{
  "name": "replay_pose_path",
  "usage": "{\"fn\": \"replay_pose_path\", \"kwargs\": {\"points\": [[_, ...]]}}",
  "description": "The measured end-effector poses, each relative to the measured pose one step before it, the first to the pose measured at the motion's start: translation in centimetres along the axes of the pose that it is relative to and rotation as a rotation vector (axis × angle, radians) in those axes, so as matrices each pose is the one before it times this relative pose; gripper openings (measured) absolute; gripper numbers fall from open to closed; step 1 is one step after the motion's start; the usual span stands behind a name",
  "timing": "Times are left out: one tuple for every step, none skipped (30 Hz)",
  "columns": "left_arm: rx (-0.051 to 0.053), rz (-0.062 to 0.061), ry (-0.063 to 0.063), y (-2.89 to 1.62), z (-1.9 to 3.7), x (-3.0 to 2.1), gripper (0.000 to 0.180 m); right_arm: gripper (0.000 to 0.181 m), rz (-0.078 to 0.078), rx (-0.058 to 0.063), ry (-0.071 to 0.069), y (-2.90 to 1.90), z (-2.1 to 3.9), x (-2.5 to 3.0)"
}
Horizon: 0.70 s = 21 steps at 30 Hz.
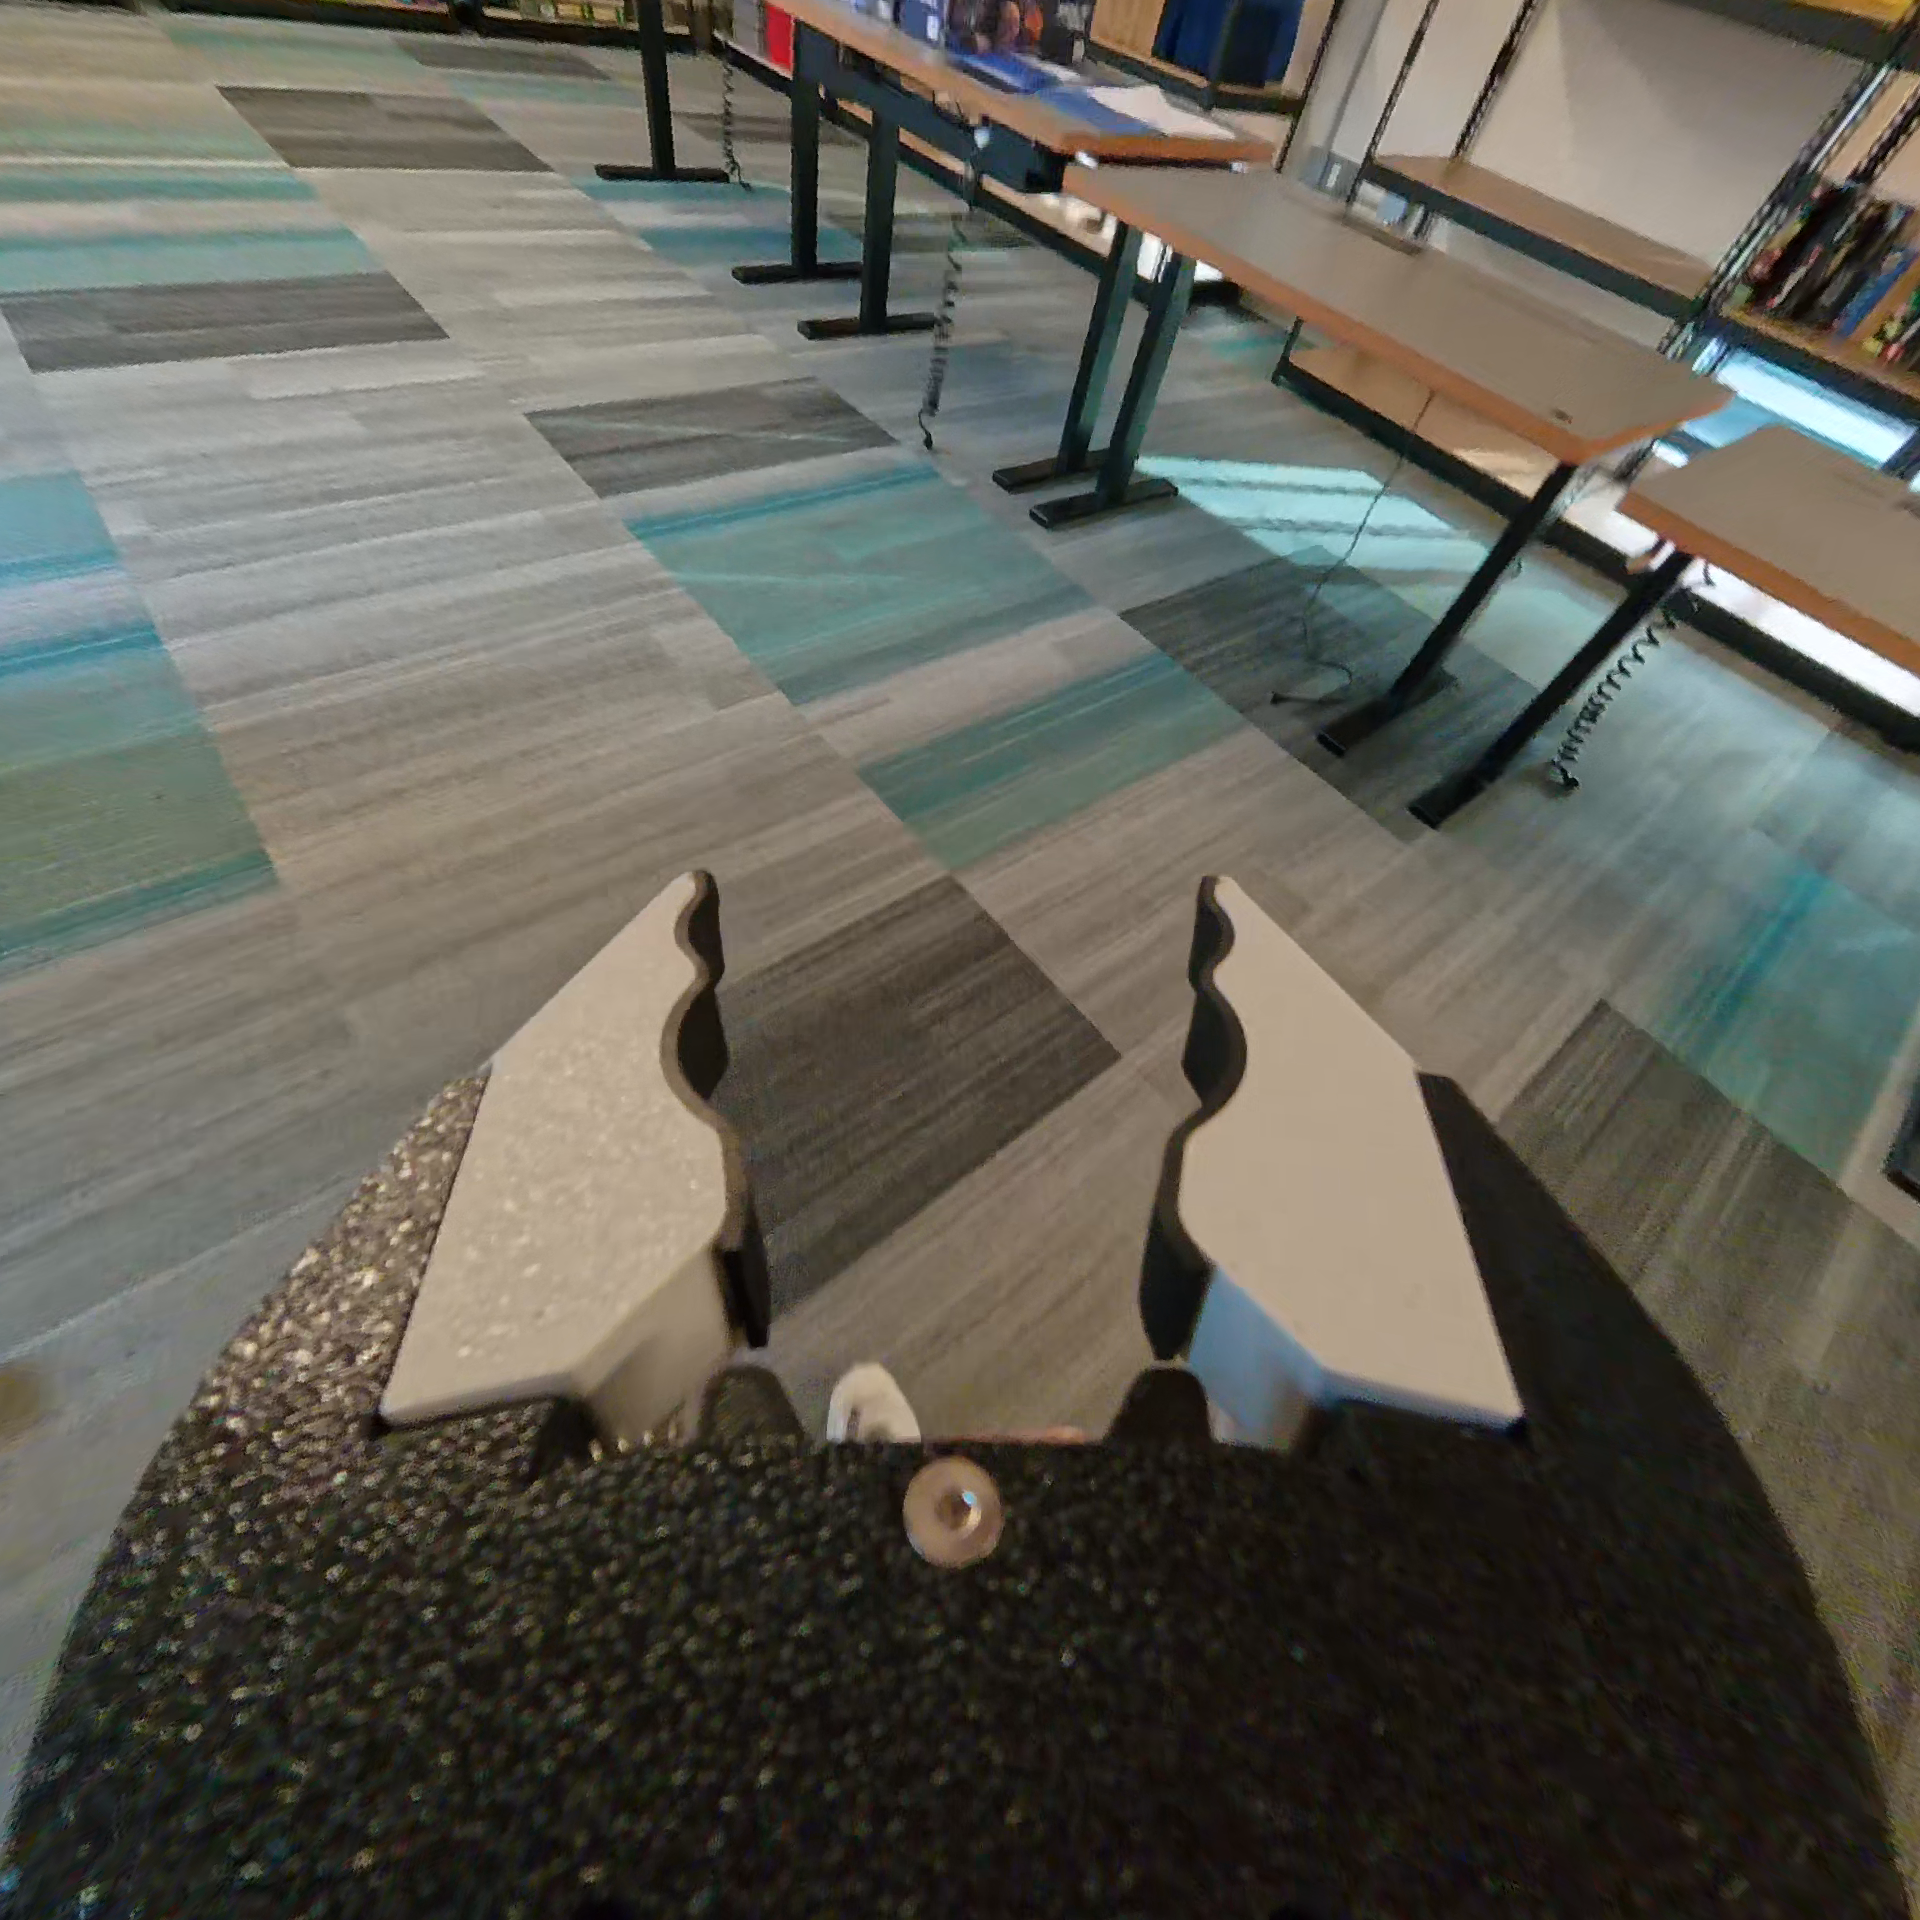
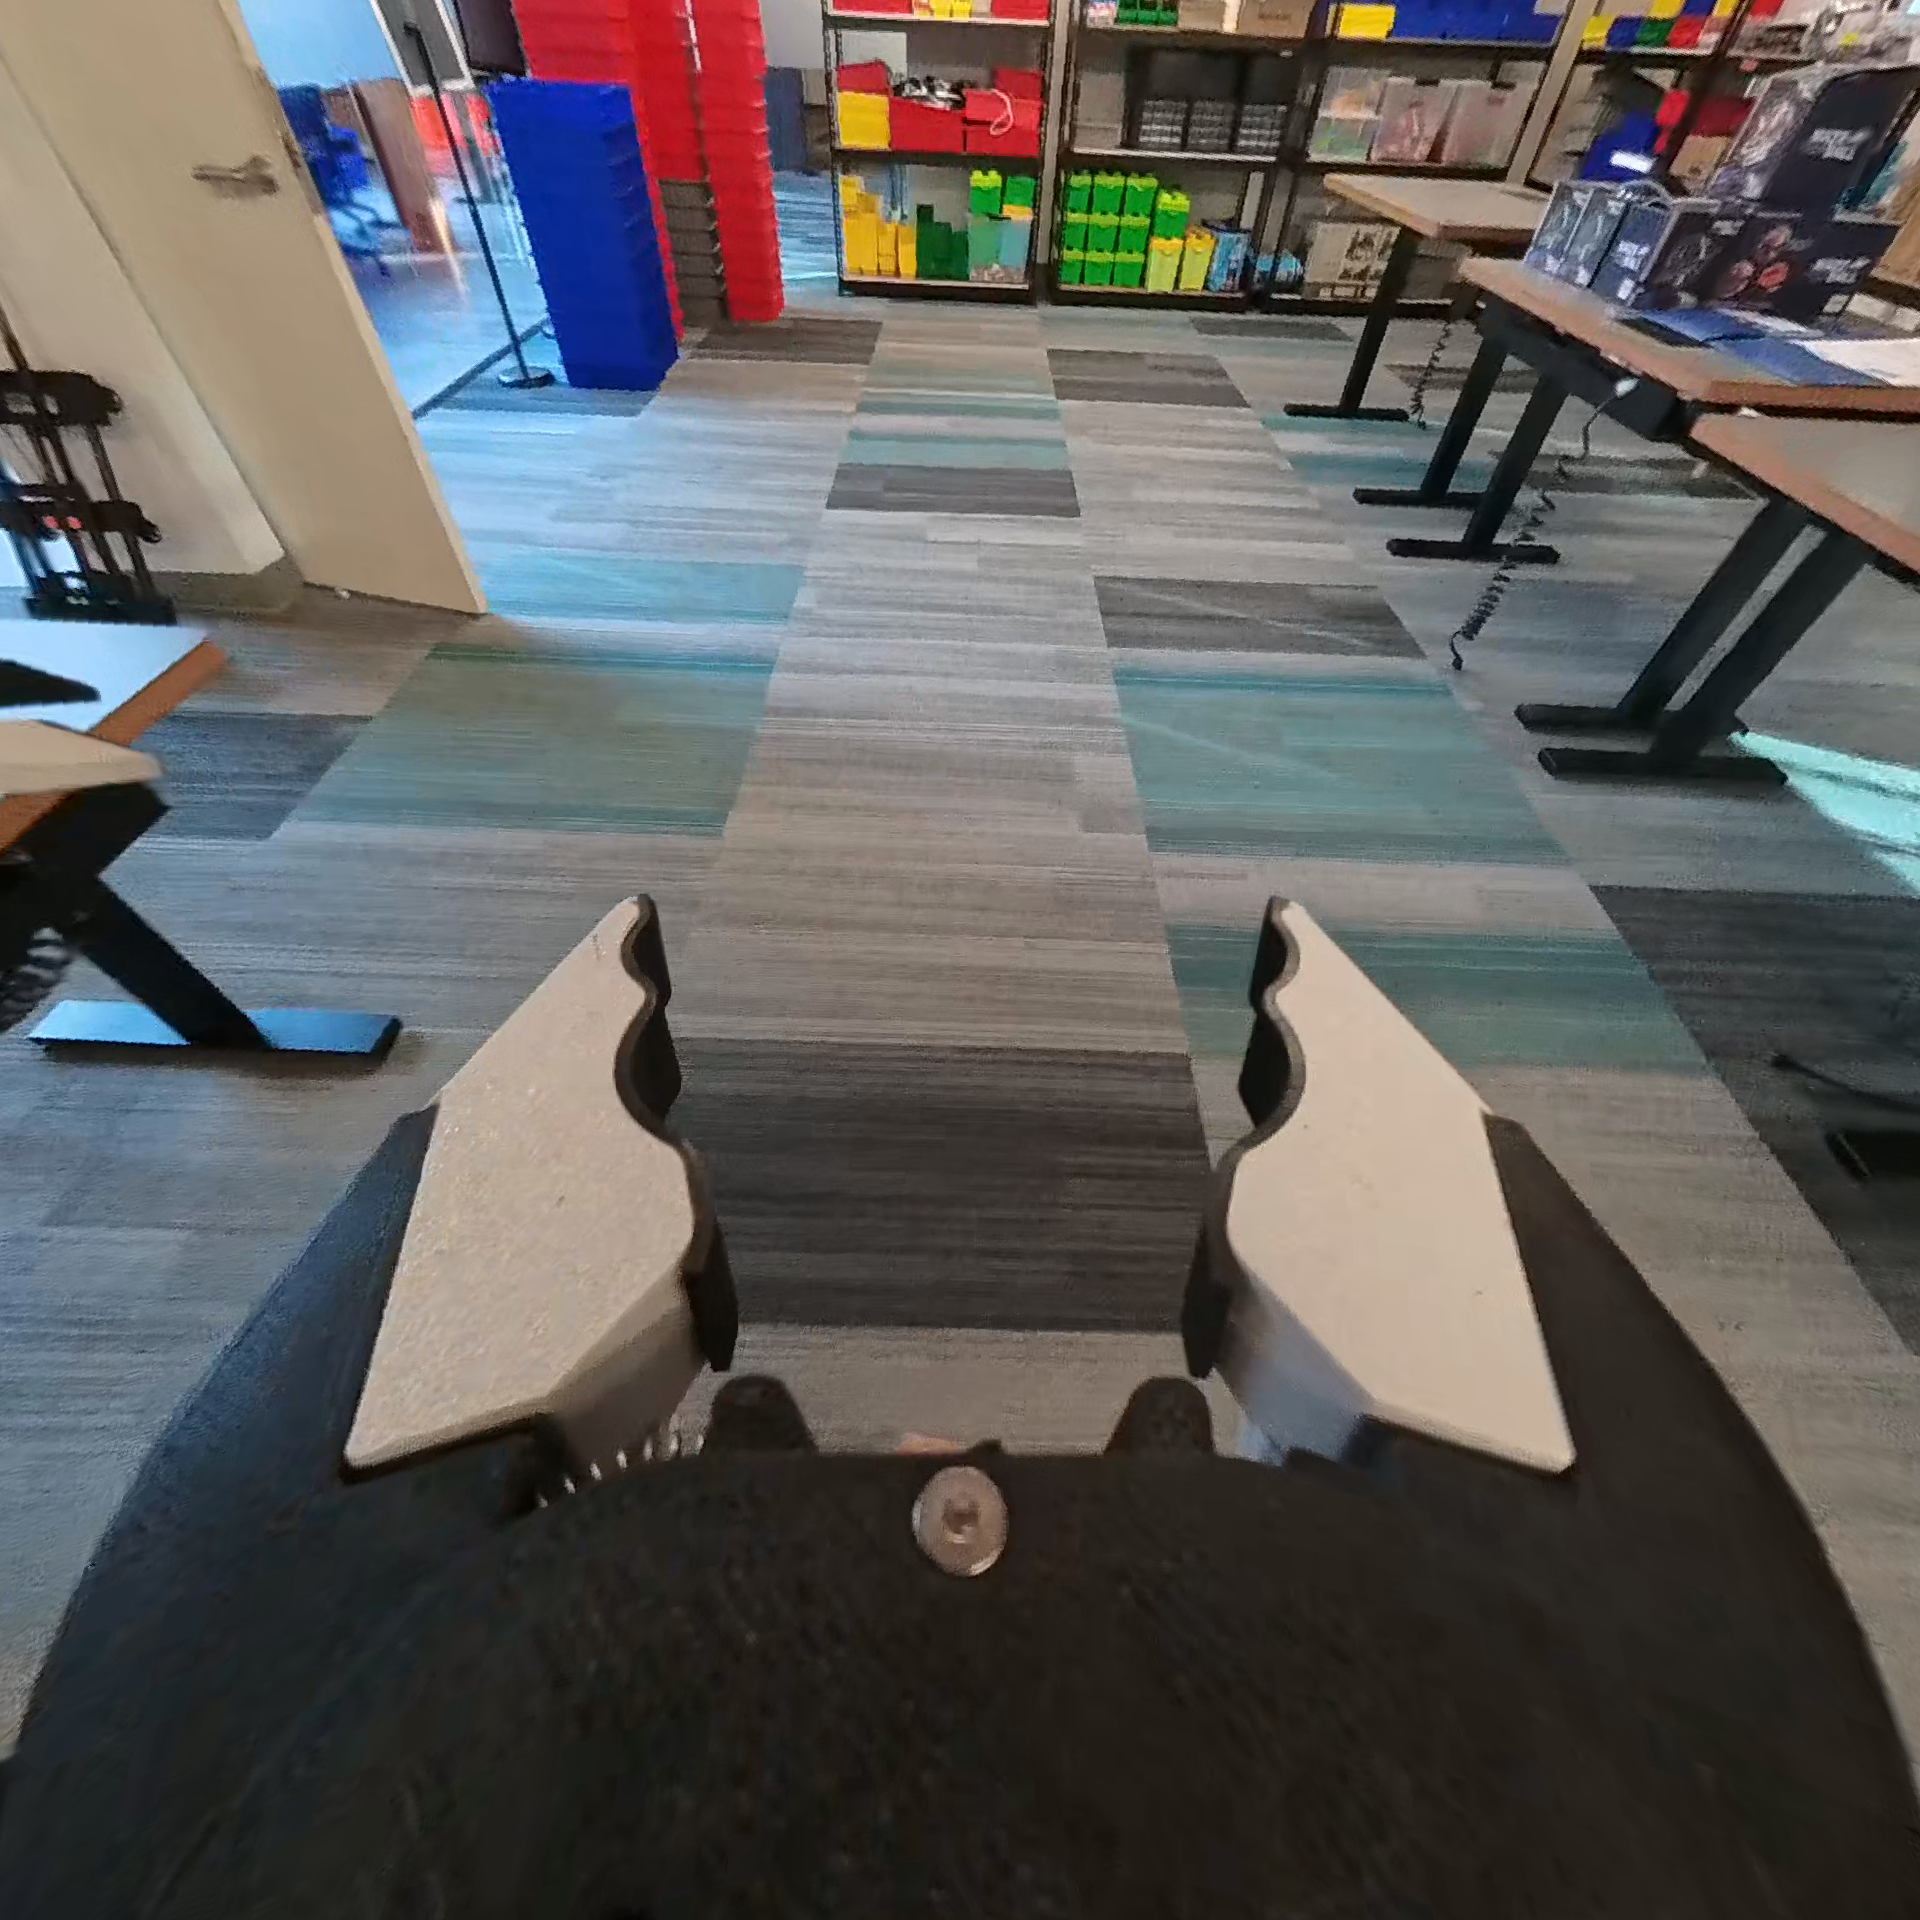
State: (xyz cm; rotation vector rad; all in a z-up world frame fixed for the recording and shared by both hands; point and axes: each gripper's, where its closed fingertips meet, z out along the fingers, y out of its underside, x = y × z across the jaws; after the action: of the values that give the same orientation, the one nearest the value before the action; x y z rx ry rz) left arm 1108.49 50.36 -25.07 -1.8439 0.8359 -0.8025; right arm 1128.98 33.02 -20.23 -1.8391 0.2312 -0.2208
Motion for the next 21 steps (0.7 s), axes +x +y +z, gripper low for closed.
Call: {"fn": "replay_pose_path", "kwargs": {"points": [[0.0069, -0.0170, 0.0070, -1.395, 2.224, -1.174, 0.087, 0.112, -0.0058, -0.0099, 0.0057, -0.708, 2.361, 0.804], [-0.0044, -0.0242, 0.0161, -1.400, 2.301, -1.003, 0.087, 0.112, -0.0074, -0.0107, 0.0078, -0.819, 2.518, 0.848], [-0.0098, -0.0171, 0.0225, -1.713, 2.227, -0.945, 0.087, 0.112, -0.0087, -0.0100, 0.0111, -0.818, 2.411, 0.901], [-0.0012, 0.0039, 0.0202, -1.920, 2.047, -0.893, 0.087, 0.113, -0.0040, -0.0068, 0.0130, -0.862, 2.347, 0.934], [0.0117, 0.0247, 0.0110, -1.999, 1.915, -1.010, 0.087, 0.114, 0.0023, 0.0028, 0.0102, -0.961, 2.318, 0.876], [0.0178, 0.0323, 0.0006, -1.953, 1.904, -1.233, 0.087, 0.114, 0.0050, 0.0086, 0.0076, -0.875, 2.125, 0.797], [0.0144, 0.0252, -0.0037, -1.729, 1.879, -1.287, 0.087, 0.114, 0.0045, 0.0034, 0.0104, -0.531, 1.730, 0.754], [0.0053, 0.0108, -0.0006, -1.431, 1.871, -1.201, 0.087, 0.114, 0.0021, -0.0045, 0.0135, -0.458, 1.955, 0.814], [-0.0024, -0.0048, 0.0021, -1.177, 1.855, -1.094, 0.086, 0.114, 0.0034, -0.0119, 0.0121, -0.252, 1.878, 0.751], [-0.0027, -0.0149, 0.0055, -1.069, 1.823, -0.967, 0.086, 0.114, 0.0110, -0.0130, 0.0044, -0.202, 1.823, 0.585], [0.0030, -0.0153, 0.0115, -0.999, 1.804, -0.785, 0.086, 0.113, 0.0148, -0.0063, 0.0007, -0.238, 1.793, 0.509], [0.0066, -0.0079, 0.0133, -0.889, 1.856, -0.676, 0.086, 0.111, 0.0118, -0.0017, 0.0018, -0.194, 1.876, 0.498], [0.0046, 0.0032, 0.0093, -0.588, 1.806, -0.591, 0.085, 0.108, 0.0067, -0.0050, 0.0052, -0.039, 2.003, 0.561], [0.0001, 0.0134, 0.0043, -0.397, 1.852, -0.689, 0.084, 0.107, 0.0021, -0.0111, 0.0077, 0.006, 2.157, 0.614], [-0.0035, 0.0179, -0.0027, -0.432, 2.051, -1.042, 0.083, 0.106, -0.0009, -0.0123, 0.0058, 0.139, 2.052, 0.613], [-0.0051, 0.0158, -0.0083, -0.422, 2.123, -1.189, 0.082, 0.104, -0.0016, -0.0104, 0.0040, -0.131, 2.538, 0.648], [-0.0039, 0.0109, -0.0076, -0.462, 2.206, -1.232, 0.081, 0.101, -0.0012, -0.0063, 0.0025, -0.312, 2.722, 0.734], [-0.0003, 0.0032, -0.0060, -0.526, 2.269, -1.319, 0.081, 0.098, -0.0008, 0.0001, -0.0017, -0.560, 2.889, 0.729], [0.0035, -0.0064, -0.0083, -0.637, 2.326, -1.471, 0.080, 0.090, -0.0028, 0.0065, -0.0147, -0.797, 3.090, 0.559], [0.0057, -0.0129, -0.0098, -0.748, 2.372, -1.552, 0.078, 0.083, -0.0039, 0.0133, -0.0145, -1.058, 3.198, 0.622], [0.0042, -0.0128, -0.0056, -0.810, 2.369, -1.490, 0.075, 0.081, -0.0070, 0.0193, -0.0103, -1.295, 3.243, 0.642]]}}
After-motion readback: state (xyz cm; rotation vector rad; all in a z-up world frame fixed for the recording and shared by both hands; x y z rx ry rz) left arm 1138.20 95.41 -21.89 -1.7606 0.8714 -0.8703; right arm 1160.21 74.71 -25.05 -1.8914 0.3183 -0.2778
